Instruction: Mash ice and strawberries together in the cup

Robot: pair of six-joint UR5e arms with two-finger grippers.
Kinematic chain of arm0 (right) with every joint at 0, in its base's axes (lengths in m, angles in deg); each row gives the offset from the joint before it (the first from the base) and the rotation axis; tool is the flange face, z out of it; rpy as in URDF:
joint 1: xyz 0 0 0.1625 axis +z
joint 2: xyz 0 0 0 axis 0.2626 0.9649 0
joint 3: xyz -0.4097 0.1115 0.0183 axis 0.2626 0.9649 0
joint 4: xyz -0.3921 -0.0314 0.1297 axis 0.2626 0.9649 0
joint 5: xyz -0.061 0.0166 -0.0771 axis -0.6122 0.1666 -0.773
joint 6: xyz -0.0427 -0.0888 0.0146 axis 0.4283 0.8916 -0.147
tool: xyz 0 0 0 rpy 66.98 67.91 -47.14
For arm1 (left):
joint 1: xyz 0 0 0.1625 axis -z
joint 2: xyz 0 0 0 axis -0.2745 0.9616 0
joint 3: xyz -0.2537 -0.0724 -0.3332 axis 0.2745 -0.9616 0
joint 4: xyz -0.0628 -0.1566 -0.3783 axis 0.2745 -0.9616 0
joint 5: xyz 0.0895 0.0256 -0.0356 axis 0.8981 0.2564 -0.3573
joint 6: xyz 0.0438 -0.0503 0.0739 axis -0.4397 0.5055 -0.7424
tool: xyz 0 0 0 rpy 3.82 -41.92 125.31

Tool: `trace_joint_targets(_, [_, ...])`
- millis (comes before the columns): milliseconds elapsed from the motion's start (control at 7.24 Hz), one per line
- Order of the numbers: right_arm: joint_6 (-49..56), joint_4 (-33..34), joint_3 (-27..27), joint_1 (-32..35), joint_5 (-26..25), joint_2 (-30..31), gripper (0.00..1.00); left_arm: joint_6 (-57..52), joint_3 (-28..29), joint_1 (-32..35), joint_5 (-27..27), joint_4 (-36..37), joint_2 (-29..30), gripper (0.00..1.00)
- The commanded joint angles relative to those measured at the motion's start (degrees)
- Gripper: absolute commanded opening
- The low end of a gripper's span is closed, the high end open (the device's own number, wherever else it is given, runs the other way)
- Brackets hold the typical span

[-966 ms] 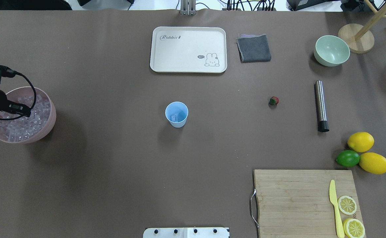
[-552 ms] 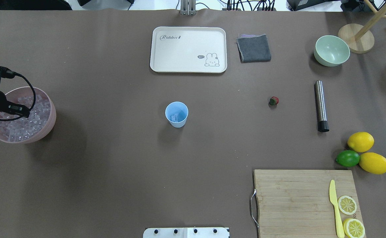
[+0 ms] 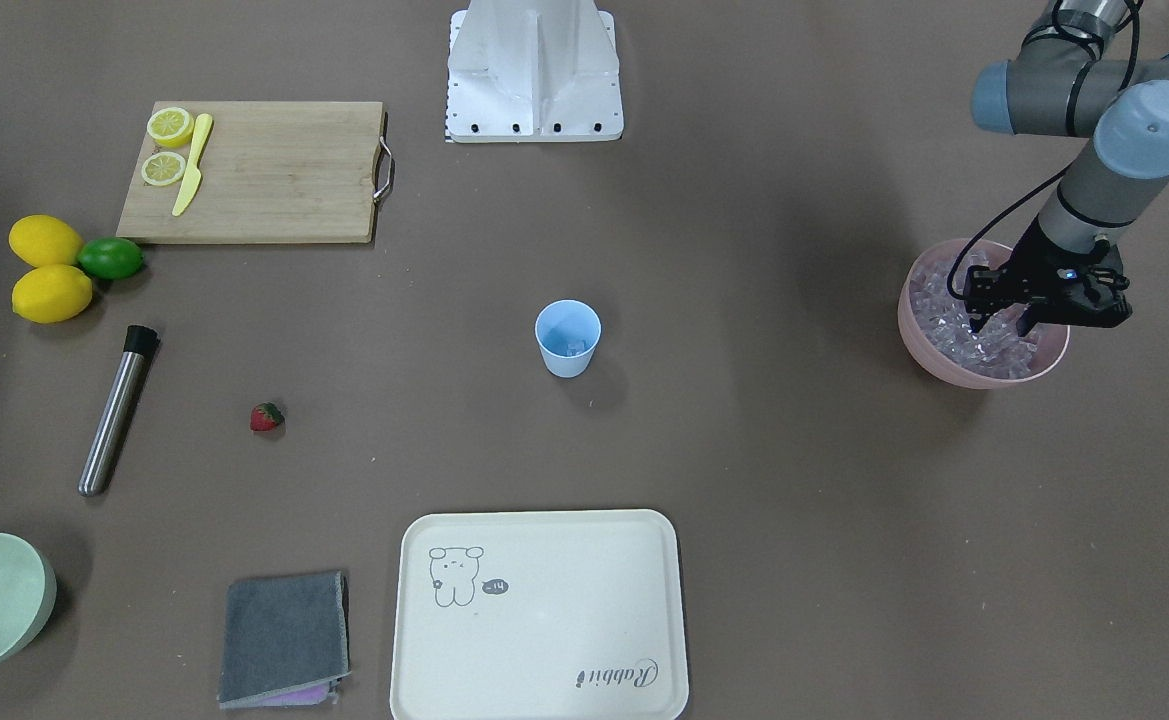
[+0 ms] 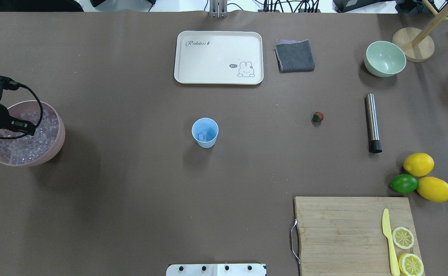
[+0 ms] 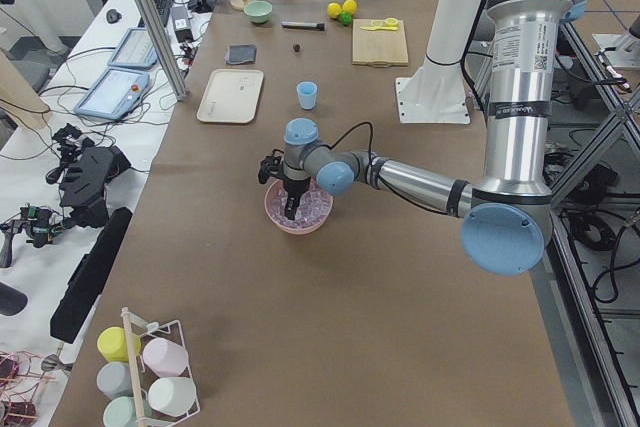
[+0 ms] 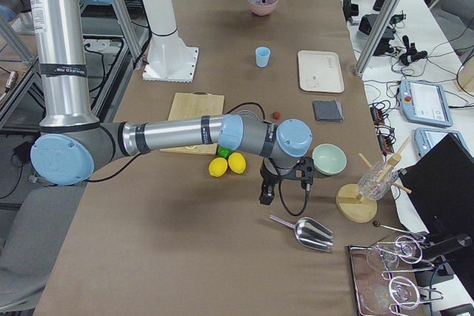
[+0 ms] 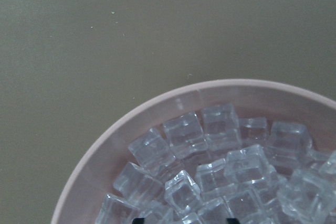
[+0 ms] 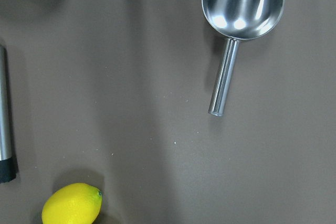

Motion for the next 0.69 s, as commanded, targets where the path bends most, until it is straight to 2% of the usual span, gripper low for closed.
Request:
trace_joint_targets(0, [0.06,0.0,0.0,0.0,0.02,0.0,1.0,-0.04,0.04,-0.12,0.68,0.0,-0.05,0.46])
trace_joint_targets(138, [-0.03,0.0,0.0,0.0,0.02,0.0,1.0,-0.04,0.04,-0.38,0.68,0.0,-0.14,0.45])
trace_joint_targets(276, [-0.03,0.0,0.0,0.0,0.02,-0.09,1.0,-0.04,-0.05,-0.38,0.68,0.0,-0.14,0.35])
trace_joint_targets(552, [-0.03,0.0,-0.08,0.0,0.02,-0.09,1.0,-0.04,-0.23,-0.38,0.68,-0.09,0.03,0.06])
